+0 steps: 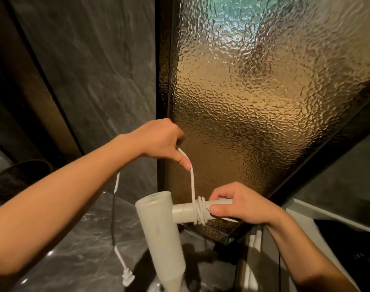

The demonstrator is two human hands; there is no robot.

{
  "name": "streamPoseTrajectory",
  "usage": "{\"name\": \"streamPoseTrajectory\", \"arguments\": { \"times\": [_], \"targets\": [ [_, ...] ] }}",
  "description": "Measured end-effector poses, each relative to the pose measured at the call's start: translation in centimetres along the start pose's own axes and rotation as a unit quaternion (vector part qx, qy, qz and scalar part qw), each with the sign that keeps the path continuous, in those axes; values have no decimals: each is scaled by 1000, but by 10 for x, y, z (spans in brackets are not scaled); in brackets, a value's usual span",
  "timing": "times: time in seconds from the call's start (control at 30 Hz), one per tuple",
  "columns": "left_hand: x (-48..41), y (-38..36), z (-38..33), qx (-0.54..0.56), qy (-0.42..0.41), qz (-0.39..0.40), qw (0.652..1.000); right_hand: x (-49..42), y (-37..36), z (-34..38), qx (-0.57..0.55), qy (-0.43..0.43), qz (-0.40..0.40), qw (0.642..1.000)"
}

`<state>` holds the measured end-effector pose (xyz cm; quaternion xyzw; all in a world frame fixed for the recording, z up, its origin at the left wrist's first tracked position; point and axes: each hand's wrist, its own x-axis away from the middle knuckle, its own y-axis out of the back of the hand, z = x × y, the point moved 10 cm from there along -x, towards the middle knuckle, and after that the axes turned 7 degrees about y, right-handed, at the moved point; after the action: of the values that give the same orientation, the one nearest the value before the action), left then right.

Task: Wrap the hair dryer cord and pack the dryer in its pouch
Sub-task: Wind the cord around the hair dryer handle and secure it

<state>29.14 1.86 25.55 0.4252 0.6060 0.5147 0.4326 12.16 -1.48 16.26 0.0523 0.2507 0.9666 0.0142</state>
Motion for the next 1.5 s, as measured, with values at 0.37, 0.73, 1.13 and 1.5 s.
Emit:
{"name": "streamPoseTrajectory", "arguments": {
  "times": [0.37,0.73,1.13,1.5],
  "targets": [
    [53,-192,38,442,199,77,871,15,45,3,-359,64,-301,881],
    [44,-39,-32,12,-36,-28,999,4,53,-45,283,-194,-323,882],
    [-20,12,-33,-123,-123,-73,982,-15,13,-9,93,-55,8,994],
    [3,-88,-15,391,66,17,918,-2,30,21,-359,98,-155,915]
  ]
}}
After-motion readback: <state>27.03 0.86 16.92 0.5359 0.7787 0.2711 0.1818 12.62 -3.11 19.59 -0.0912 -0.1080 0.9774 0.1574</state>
